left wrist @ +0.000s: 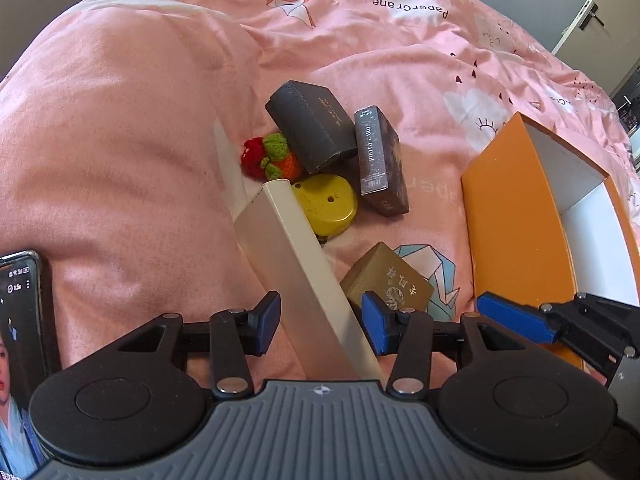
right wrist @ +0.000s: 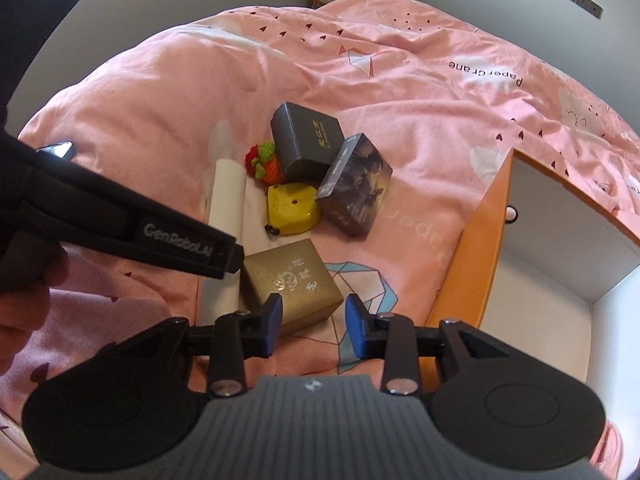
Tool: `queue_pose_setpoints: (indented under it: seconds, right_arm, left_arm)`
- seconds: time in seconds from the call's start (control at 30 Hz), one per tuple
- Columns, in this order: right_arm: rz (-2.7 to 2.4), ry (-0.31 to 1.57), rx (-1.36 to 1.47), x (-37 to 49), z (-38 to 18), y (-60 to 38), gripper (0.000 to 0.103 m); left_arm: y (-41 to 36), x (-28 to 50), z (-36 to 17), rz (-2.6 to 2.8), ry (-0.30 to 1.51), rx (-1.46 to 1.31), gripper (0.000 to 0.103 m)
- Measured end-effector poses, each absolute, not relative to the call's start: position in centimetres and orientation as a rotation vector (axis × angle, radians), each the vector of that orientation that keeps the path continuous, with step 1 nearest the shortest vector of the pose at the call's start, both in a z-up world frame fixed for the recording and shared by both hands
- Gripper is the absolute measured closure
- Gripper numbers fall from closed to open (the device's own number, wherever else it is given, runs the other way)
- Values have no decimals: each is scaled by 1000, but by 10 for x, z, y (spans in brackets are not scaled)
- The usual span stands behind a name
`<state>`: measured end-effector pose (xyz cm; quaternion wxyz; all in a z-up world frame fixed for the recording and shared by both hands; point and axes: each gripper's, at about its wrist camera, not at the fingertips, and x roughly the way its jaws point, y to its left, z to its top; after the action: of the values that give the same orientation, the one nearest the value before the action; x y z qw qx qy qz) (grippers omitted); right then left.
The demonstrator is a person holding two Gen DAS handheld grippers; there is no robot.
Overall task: Organize objects
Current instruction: 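Grasp the white cylinder tube with left gripper while right gripper grasps gold box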
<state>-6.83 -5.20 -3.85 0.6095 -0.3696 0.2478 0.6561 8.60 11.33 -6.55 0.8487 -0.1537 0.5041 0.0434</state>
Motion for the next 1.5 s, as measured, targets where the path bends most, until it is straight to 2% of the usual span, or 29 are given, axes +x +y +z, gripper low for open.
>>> queue_pose_setpoints:
  seconds: [0.3, 0.33, 0.4, 0.77, 1.13, 1.3, 1.5]
  right_arm:
    - [1538, 620, -919, -72, -51, -39, 65]
    - [1546, 625, -932, -73, -52, -37, 63]
    - [1563, 635, -957, -75, -53, -32, 54]
    - [1652, 570, -1266, -89, -61, 17, 39]
    - [1706, 784, -1304, -77, -80, 53, 40]
    - [1696, 761, -1291, -76, -74, 45, 42]
    - [1668, 721, -1271, -72, -60, 29, 42]
  left_arm:
    - [117, 98, -78, 121, 1087, -328, 44]
    - [117, 99, -79, 128, 1088, -334, 44]
    - [119, 102, -80, 149, 1084, -353, 44]
    - [124, 113, -88, 214, 1083, -389, 46]
    - [123, 111, -92, 191, 1071, -356, 46]
    - [122, 112, -94, 189, 1067, -351, 46]
    - [120, 111, -93, 176, 1060, -348, 52]
